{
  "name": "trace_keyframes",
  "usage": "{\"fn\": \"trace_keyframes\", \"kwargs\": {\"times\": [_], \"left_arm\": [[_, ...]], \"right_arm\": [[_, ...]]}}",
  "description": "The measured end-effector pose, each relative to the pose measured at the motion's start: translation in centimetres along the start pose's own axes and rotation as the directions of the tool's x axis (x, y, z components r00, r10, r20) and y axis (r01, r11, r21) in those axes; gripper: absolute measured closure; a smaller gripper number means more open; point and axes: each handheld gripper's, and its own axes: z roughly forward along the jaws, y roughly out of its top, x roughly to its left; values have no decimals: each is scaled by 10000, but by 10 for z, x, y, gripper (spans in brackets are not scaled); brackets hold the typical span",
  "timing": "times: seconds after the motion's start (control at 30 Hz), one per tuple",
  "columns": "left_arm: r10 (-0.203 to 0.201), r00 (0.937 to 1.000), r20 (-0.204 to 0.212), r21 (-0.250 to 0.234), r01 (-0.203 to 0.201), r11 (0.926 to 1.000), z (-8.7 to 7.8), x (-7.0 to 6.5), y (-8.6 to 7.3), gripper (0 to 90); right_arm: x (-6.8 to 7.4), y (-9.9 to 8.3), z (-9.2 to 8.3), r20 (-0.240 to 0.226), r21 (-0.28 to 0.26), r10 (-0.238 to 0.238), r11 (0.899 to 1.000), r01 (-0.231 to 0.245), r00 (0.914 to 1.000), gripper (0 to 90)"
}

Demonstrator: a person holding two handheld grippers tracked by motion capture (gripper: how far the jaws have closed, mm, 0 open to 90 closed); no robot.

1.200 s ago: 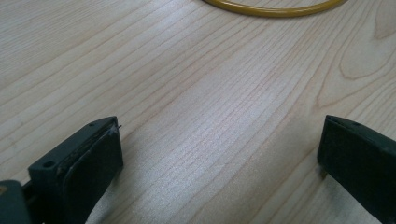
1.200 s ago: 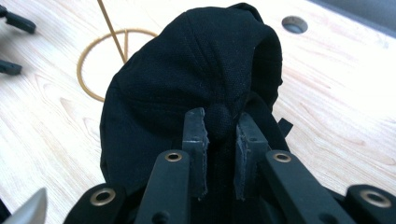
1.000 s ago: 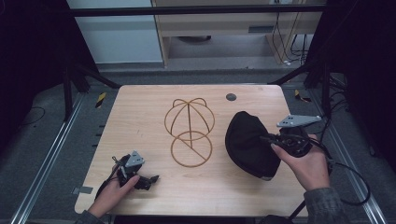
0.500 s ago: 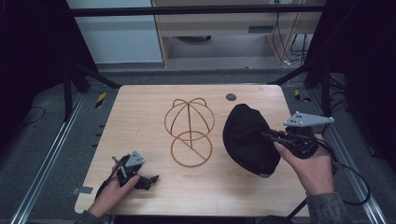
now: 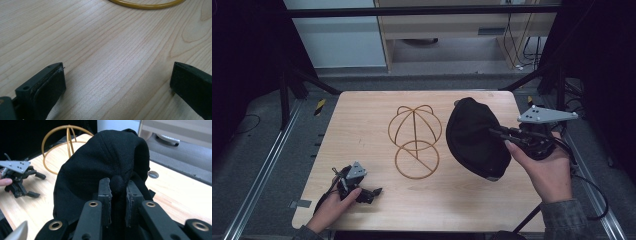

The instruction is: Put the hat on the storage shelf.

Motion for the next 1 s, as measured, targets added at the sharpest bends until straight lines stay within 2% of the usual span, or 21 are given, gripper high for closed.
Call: {"fn": "trace_keyframes", "kwargs": {"times": [0.2, 0.23, 0.4, 0.5, 0.77, 1.0], "left_arm": [[-23, 10000, -16, -39, 23, 10000, 0, 0, 0, 0], [-21, 10000, -15, -37, 21, 10000, 0, 0, 0, 0], [-16, 10000, -16, -33, 16, 10000, 0, 0, 0, 0], [-16, 10000, -15, -34, 16, 10000, 0, 0, 0, 0], [-18, 10000, -12, -28, 18, 10000, 0, 0, 0, 0], [-17, 10000, -8, -4, 17, 10000, 0, 0, 0, 0]], "right_arm": [[6, 18, -1, -49, -55, -300, 9995, 300, 9995, 781], [9, 26, -2, -75, -92, -393, 9992, 392, 9992, 781], [11, 38, -2, -117, -5, -561, 9984, 561, 9984, 781], [13, 49, 3, -183, 192, -694, 9974, 697, 9974, 781], [22, 71, 11, -311, 246, -1055, 9940, 1063, 9939, 780], [28, 85, 16, -348, 408, -1301, 9905, 1315, 9909, 780]]}}
